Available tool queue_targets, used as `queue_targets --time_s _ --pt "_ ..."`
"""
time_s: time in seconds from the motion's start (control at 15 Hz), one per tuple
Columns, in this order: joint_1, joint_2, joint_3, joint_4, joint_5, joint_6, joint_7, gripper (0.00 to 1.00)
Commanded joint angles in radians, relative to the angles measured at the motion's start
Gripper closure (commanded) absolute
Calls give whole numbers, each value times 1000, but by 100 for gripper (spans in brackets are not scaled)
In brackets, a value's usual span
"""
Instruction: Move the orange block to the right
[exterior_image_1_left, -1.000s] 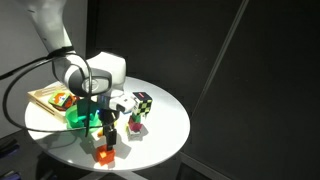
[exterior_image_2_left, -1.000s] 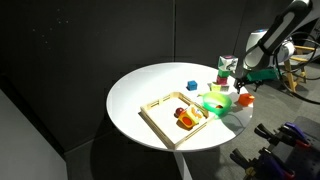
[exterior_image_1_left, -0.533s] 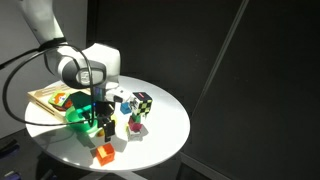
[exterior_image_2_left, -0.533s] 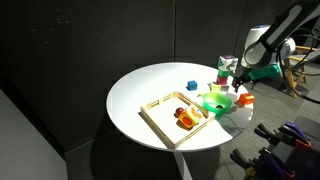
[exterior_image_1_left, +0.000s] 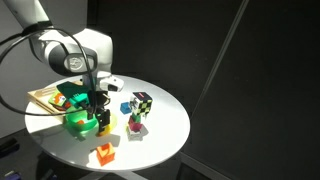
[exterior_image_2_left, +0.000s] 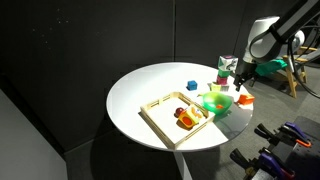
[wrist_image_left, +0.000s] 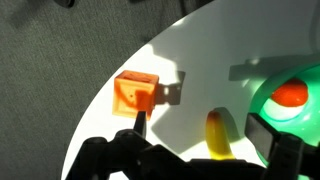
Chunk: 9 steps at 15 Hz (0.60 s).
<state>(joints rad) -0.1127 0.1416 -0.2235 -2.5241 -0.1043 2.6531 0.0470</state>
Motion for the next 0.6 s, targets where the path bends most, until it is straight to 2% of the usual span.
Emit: queue_targets --time_s 0.0,0.53 --pt "-14 -116 26 -57 -8 -75 -67 0" --pt "-4 -265 75 -117 -20 -177 -76 0"
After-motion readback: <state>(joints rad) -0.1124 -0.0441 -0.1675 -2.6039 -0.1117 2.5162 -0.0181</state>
